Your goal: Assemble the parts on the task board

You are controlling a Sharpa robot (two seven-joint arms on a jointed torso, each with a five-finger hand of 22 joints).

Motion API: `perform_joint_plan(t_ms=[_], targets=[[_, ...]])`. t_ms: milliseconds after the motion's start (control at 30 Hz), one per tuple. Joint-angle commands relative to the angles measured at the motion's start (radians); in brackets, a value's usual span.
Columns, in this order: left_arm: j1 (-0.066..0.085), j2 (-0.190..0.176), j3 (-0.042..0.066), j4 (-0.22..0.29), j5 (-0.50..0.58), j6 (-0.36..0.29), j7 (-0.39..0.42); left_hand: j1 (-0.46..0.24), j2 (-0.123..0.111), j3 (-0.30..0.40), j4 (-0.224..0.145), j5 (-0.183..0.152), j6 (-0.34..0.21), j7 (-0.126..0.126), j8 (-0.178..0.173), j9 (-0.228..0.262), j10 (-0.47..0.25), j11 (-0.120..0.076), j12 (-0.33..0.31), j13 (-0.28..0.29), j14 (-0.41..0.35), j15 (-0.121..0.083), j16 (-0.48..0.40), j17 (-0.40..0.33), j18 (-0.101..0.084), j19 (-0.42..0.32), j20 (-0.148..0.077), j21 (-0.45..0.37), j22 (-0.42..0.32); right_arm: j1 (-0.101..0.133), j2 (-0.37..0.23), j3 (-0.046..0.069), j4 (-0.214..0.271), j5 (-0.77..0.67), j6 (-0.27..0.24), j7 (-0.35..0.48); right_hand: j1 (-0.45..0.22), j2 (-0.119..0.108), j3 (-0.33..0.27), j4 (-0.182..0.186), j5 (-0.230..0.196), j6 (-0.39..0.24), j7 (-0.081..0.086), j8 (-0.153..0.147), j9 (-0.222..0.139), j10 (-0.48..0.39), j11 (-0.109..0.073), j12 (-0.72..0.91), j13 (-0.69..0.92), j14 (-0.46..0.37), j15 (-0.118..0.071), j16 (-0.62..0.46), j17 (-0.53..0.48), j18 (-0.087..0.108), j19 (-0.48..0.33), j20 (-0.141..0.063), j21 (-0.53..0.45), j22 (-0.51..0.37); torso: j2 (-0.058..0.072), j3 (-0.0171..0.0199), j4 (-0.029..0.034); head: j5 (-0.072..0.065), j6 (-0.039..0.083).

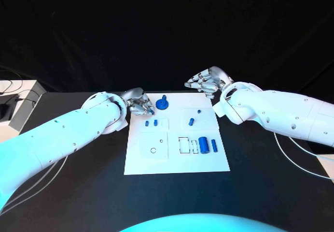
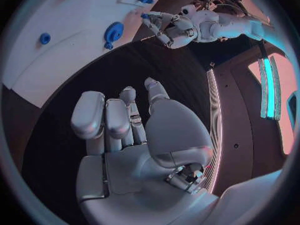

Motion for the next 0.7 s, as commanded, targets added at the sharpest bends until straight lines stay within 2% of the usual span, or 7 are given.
perform_joint_plan(t_ms=[33,300,533,700], targets=[[-0.004,0.012,-0.002,-0.017,-0.006,0.013,0.010,-0.005,-0.002,0.001,-0.001,0.001,-0.001,0.009,-0.004,0.001,-0.001,0.006,0.001,0.000,0.005,0.002,-0.005,0.002,0.017,0.002,-0.005,-0.001,0.000,0.000,0.001,0.001,0.002,-0.007,0.009,0.006,-0.003,0.009,0.002,-0.005,0.005,0.005,0.000,-0.001,0.001,-0.004,-0.006,0.003,0.001,-0.003,-0.005,-0.003,0.002,0.008,0.036,-0.007,0.002,0.132,0.001,0.0002,-0.0014,-0.001,-0.002],[-0.007,0.024,-0.004,-0.043,-0.020,0.011,0.012,-0.005,-0.002,0.001,-0.001,0.001,-0.001,0.009,-0.004,0.001,-0.001,0.006,0.001,0.000,0.005,0.002,-0.005,0.002,0.017,0.002,-0.005,-0.001,0.000,0.000,0.002,0.001,0.002,-0.007,0.009,0.005,-0.003,0.009,0.002,-0.005,0.005,0.005,0.000,-0.001,0.001,-0.004,-0.006,0.003,0.001,-0.003,-0.005,-0.003,0.002,0.008,0.036,-0.007,0.002,0.132,-0.001,0.0007,0.0002,-0.003,-0.005],[-0.007,0.026,-0.004,-0.050,-0.025,0.016,0.009,-0.005,-0.002,0.002,0.000,0.001,-0.001,0.008,-0.004,0.001,-0.001,0.006,0.001,0.000,0.004,0.002,-0.006,0.004,0.016,0.002,-0.005,-0.001,0.000,0.000,0.002,0.001,0.002,-0.007,0.010,0.005,-0.003,0.009,0.002,-0.005,0.005,0.005,0.000,-0.001,0.001,-0.004,-0.006,0.003,0.001,-0.003,-0.005,-0.003,0.002,0.008,0.036,-0.007,0.002,0.132,-0.002,-0.0007,0.0017,-0.004,-0.008],[-0.008,0.028,-0.004,-0.052,-0.026,0.015,0.007,-0.005,-0.003,0.002,0.001,0.001,-0.002,0.009,-0.004,0.001,-0.001,0.006,0.001,0.000,0.003,0.003,-0.006,0.005,0.016,0.001,-0.005,-0.001,0.000,0.000,0.003,0.001,0.002,-0.008,0.010,0.005,-0.003,0.009,0.002,-0.005,0.005,0.005,0.000,-0.001,0.001,-0.004,-0.006,0.003,0.001,-0.003,-0.005,-0.003,0.002,0.008,0.036,-0.007,0.002,0.132,-0.002,-0.0001,0.0003,-0.002,-0.007]])
